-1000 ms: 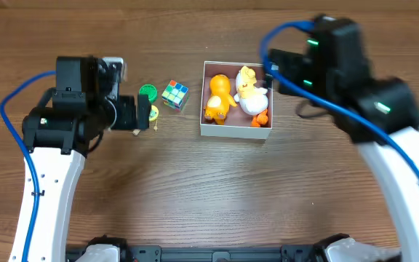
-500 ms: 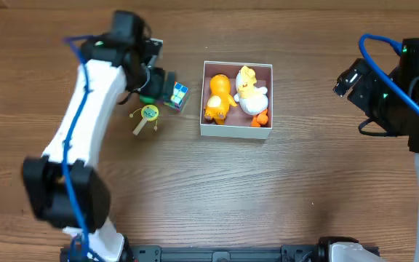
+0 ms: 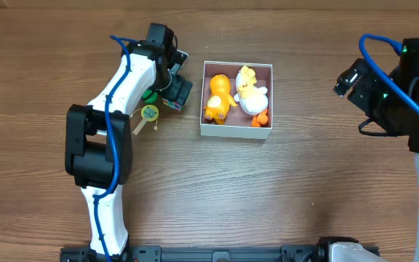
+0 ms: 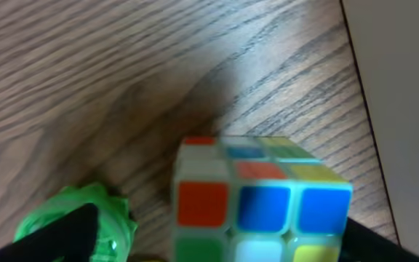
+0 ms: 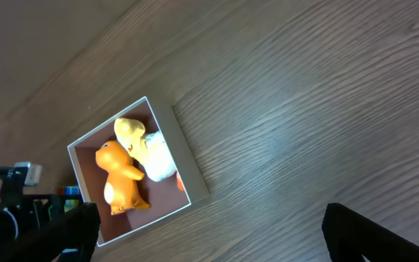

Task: Pack container
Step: 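Reach the left gripper to the Rubik's cube and grasp it, then place the Rubik's cube into the box with the left gripper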

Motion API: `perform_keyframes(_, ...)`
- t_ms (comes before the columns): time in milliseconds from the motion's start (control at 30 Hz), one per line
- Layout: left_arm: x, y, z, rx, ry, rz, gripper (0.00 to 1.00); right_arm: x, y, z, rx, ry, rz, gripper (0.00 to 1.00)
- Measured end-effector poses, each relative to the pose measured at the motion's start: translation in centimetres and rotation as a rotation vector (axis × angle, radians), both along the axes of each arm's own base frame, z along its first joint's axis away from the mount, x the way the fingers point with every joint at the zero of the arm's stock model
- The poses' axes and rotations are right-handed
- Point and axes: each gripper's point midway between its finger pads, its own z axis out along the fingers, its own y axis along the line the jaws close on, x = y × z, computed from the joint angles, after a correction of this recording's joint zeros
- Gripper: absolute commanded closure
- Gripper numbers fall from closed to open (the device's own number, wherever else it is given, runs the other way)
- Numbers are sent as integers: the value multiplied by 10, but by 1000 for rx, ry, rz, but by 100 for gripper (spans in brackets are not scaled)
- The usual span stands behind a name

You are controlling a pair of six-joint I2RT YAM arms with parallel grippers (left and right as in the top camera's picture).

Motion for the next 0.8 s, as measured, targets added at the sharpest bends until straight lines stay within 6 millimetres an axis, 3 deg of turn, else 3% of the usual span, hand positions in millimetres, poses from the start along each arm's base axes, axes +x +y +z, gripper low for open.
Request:
perform_keyframes(67,-1,-1,-8,-3,17,-5,27,0,0,0,0,0,1,0)
perform_keyframes(200,-4,-1,-25,3,52,-15,41,0,0,0,0,0,0,0)
perform_keyframes(433,-15,1,-21,16,103,-22,59,0,0,0,0,1,1,0)
perform_keyframes(500,-14,1,1,19,121,-22,60,0,0,0,0,0,0,0)
perform_keyframes(567,0,-2,44,6,62,-17,64,0,0,0,0,0,1,0)
perform_keyframes(667,-2,-11,105,-27,18,32,65,0,0,0,1,0,0,0)
perform_keyframes(733,-9,-38,152,-96,-51,46,65,0,0,0,0,0,1,0)
perform_keyframes(800,-27,-74,180,-156,-81,43,64,0,0,0,1,0,1,0)
